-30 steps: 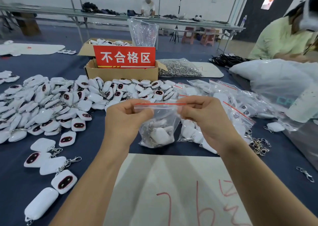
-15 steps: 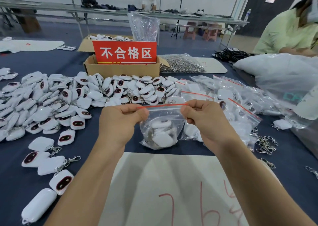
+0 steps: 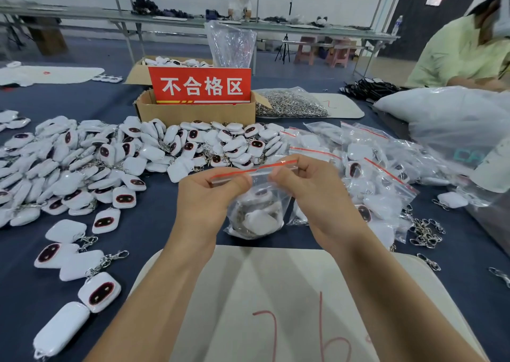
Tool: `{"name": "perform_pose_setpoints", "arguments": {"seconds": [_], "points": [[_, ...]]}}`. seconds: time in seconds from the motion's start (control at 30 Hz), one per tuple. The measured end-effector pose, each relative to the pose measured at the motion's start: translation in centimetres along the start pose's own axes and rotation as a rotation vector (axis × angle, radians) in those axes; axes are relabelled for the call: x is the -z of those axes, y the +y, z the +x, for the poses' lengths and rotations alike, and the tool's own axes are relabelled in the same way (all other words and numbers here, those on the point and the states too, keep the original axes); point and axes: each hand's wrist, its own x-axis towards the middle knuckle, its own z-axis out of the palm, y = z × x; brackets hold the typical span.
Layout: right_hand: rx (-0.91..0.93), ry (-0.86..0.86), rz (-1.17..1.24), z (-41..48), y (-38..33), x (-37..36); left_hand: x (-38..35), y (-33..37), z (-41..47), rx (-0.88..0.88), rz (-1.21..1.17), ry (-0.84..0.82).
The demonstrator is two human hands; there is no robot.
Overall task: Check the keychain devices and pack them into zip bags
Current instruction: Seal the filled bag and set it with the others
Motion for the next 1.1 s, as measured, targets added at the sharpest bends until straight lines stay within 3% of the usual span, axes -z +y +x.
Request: {"name": "perform_pose_setpoints", "arguments": {"seconds": [0.2, 0.43, 0.73, 1.1], "points": [[0.025, 0.067, 0.021, -0.1, 0.9, -1.0, -0.5, -0.1, -0.6, -0.076, -0.032, -0.097], [0.001, 0.061, 0.067, -0.3, 1.4, -1.0, -0.5, -0.6, -0.3, 0.015, 0.015, -0.040], [-0.023, 0.048, 0.145, -0.5, 1.3, -1.2, -1.1, -0.6, -0.4, -0.017, -0.007, -0.030], [-0.059, 0.031, 0.050, -0.9, 1.7, 0.2, -0.5, -1.1, -0.7, 0.039, -0.006, -0.089]]}}
